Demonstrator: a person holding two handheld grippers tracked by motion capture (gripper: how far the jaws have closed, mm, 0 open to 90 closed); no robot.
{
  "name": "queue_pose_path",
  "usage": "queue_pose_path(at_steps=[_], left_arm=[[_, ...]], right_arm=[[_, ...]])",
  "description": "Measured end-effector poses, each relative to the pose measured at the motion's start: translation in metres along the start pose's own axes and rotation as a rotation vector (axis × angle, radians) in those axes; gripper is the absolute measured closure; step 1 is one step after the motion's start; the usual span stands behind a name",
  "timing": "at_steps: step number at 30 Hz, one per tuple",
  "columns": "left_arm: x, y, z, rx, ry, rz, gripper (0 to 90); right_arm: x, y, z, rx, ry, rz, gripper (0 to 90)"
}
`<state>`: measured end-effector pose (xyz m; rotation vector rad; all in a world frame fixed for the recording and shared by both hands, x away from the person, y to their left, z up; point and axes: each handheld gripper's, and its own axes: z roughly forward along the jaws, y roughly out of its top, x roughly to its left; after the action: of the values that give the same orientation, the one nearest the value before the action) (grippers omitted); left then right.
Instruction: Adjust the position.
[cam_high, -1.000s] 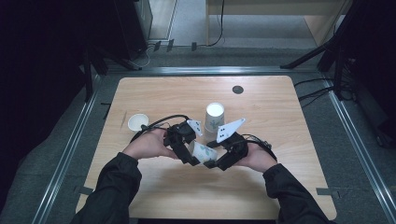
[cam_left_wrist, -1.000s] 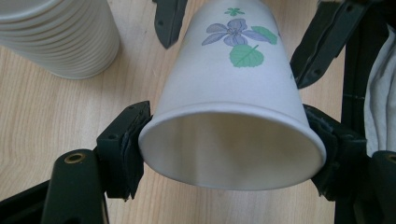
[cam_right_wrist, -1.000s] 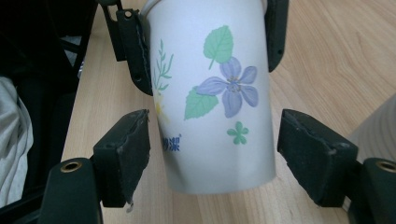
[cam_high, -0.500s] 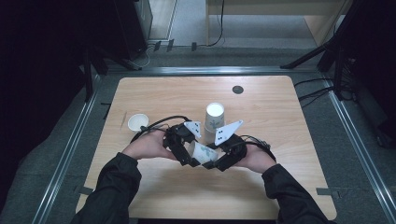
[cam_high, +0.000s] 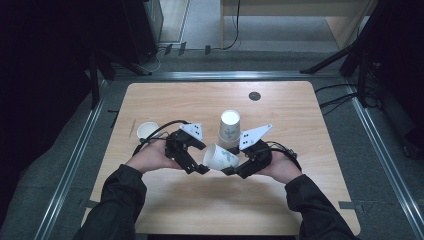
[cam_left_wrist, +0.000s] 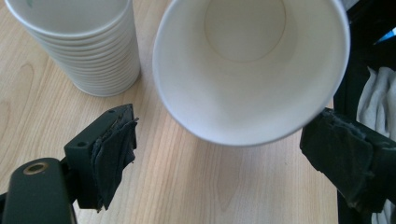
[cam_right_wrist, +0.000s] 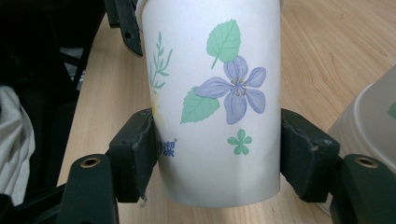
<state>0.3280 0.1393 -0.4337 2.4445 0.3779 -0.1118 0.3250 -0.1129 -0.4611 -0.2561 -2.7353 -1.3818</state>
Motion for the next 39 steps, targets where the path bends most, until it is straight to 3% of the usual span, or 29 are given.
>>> queue_pose_path(at_steps=[6,11,16,19,25,31,39], left_arm=[[-0.002,-0.007,-0.004,-0.048,0.0,-0.025,10.3],[-0.005,-0.01,-0.004,-0.125,0.004,-0.041,10.5],[-0.007,-0.011,0.0,-0.162,0.01,-0.057,10.9],[-0.007,-0.01,0.003,-0.159,0.026,-0.055,10.6],[-0.008,-0.007,0.007,-0.219,-0.035,-0.071,12.3],[-0.009,-0.006,0.011,-0.242,-0.048,-0.063,14.8],[-0.009,-0.006,0.011,-0.229,-0.044,-0.053,23.0]], right_arm=[[0.0,0.0,-0.003,-0.013,0.0,0.002,34.2],[0.0,0.001,-0.005,-0.026,0.013,0.006,34.1],[0.0,0.001,-0.005,-0.033,0.023,0.01,34.2],[0.0,0.001,-0.004,-0.037,0.026,0.011,34.1],[0.0,0.001,-0.002,-0.034,0.029,0.014,34.1],[0.001,0.002,0.001,-0.036,0.047,0.02,34.1],[0.001,0.002,0.005,-0.027,0.053,0.02,34.0]])
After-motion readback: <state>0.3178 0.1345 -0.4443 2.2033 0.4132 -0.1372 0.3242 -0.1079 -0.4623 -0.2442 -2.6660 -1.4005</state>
